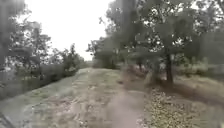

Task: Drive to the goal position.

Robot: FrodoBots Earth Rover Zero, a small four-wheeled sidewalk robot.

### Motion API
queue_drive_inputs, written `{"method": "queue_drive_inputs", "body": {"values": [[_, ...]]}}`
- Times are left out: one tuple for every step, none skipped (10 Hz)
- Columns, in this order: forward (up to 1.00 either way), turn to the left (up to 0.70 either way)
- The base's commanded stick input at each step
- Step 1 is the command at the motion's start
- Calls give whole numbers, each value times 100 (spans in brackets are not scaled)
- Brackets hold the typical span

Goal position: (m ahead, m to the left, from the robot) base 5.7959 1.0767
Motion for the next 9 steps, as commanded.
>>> {"method": "queue_drive_inputs", "body": {"values": [[70, 0], [70, 0], [70, 35], [70, 35], [70, 35], [70, 35], [70, 35], [70, 21], [70, 0]]}}
